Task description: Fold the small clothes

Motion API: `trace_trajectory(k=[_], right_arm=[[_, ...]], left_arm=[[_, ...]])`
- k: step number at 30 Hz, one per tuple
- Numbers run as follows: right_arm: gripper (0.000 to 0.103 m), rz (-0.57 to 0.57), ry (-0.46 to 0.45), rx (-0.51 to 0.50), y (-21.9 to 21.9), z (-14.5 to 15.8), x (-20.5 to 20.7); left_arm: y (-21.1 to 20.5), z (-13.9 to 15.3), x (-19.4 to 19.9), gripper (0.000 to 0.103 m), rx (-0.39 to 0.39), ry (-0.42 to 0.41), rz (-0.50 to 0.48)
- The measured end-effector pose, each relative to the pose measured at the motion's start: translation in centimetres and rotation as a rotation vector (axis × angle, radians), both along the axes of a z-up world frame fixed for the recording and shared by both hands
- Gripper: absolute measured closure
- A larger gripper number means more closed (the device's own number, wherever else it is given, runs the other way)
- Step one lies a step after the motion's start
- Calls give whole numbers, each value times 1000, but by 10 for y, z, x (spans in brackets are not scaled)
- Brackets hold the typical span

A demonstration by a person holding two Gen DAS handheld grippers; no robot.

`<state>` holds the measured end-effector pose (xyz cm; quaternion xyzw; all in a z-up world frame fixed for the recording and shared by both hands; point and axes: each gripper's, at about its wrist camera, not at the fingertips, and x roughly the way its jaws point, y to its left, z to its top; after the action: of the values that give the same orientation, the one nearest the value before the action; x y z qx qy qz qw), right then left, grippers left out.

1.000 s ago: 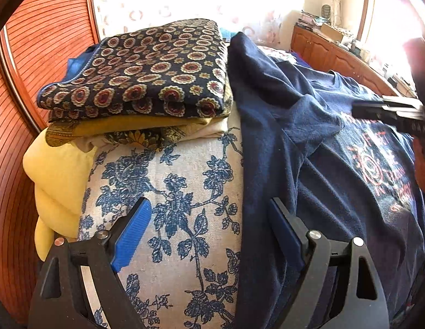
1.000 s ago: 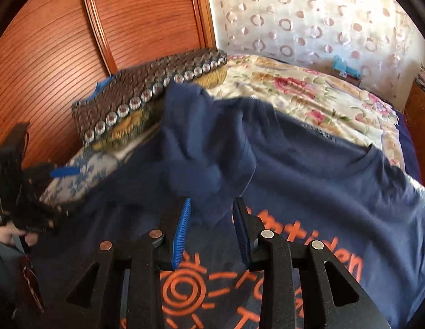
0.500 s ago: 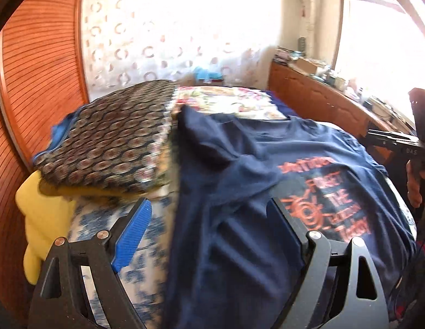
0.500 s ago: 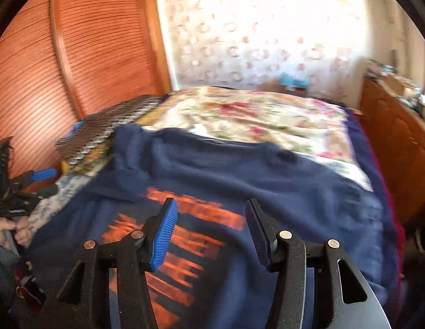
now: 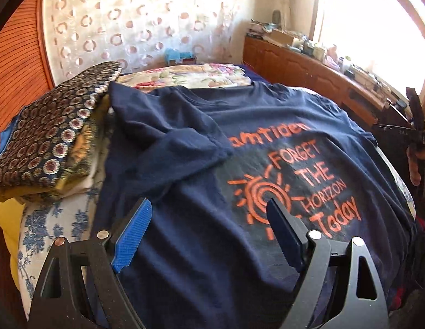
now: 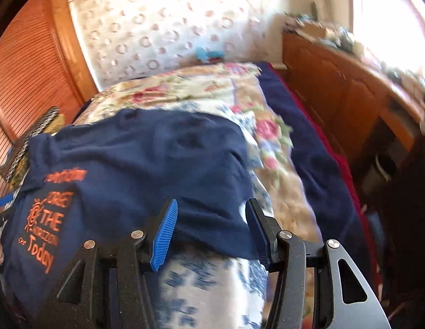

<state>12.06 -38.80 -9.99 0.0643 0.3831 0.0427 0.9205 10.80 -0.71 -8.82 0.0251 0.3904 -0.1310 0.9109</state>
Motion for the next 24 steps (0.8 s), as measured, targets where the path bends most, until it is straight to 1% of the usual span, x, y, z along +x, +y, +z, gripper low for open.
trace_trajectory(k=[4, 6, 9, 11, 13, 14, 16, 18, 19, 21, 24], right_arm=[[49, -13, 47, 77, -20, -8, 6], [49, -9, 70, 100, -21, -10, 7], [50, 4, 94, 114, -36, -5, 7], [57, 15, 96, 119, -40, -2, 18], [70, 33, 93, 137, -43, 1, 17], [73, 37, 87, 136, -43, 0, 17], [88, 34, 71, 94, -43, 3, 17], [96, 38, 45, 80, -46, 9, 16], [97, 29, 17, 71, -39, 7, 12], [97, 25, -38, 43, -36, 20, 8], [98, 53, -131, -22, -17, 44, 3]], left_arm=[[-12, 1, -3, 16, 15, -1, -29], [-18, 0, -3, 16, 19, 3, -41], [-24, -4, -3, 16, 30, 13, -53], [-26, -6, -2, 16, 37, 22, -59], [-28, -11, 1, 16, 51, 44, -61], [-30, -14, 3, 16, 59, 52, -58], [-32, -19, 7, 16, 83, 76, -51], [-35, -23, 8, 16, 92, 91, -63], [-36, -24, 8, 16, 95, 97, -67], [-36, -27, 7, 16, 96, 99, -70], [-34, -27, 8, 16, 81, 108, -72]])
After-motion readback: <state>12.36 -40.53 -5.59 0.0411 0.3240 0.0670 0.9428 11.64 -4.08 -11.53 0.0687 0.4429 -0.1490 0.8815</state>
